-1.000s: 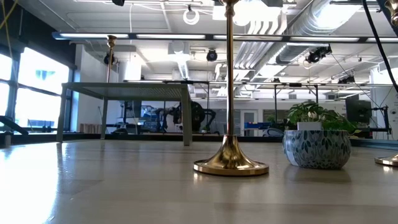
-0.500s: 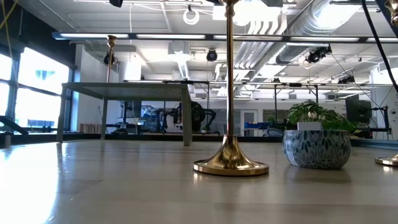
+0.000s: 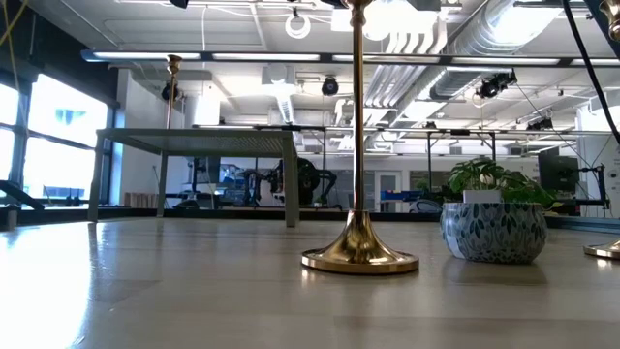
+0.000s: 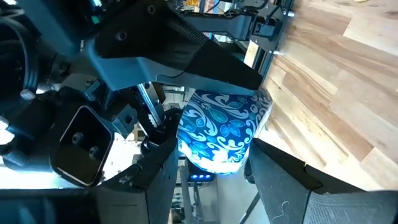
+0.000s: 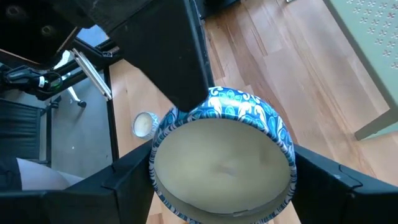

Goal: Pick & Place candle stick holders
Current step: Put the top right blue patterned round candle on the shelf

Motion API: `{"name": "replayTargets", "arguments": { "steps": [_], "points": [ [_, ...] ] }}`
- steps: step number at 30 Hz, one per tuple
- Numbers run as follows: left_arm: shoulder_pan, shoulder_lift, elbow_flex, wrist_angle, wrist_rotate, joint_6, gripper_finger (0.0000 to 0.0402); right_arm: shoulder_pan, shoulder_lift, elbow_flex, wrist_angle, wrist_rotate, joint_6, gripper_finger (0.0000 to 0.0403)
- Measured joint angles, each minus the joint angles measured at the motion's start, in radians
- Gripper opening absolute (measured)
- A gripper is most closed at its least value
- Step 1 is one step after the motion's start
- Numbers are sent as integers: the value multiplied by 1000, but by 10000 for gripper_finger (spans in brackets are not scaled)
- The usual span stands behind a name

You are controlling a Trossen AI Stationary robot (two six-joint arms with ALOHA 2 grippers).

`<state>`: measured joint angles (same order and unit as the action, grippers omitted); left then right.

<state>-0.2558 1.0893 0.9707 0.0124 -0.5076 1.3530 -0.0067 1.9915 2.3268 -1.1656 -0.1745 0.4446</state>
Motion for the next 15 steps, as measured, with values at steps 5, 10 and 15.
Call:
{"name": "replayTargets", "arguments": {
  "steps": [5, 10, 15],
  "points": [
    [0, 0, 0, 0, -20, -30, 191, -1, 0, 0, -3, 4, -7, 286],
    [0, 0, 0, 6, -68, -97, 191, -8, -1, 0, -3, 6, -2, 286],
    [0, 0, 0, 6, -75, -96, 191, -7, -1, 0, -3, 6, 0, 286]
  ]
}}
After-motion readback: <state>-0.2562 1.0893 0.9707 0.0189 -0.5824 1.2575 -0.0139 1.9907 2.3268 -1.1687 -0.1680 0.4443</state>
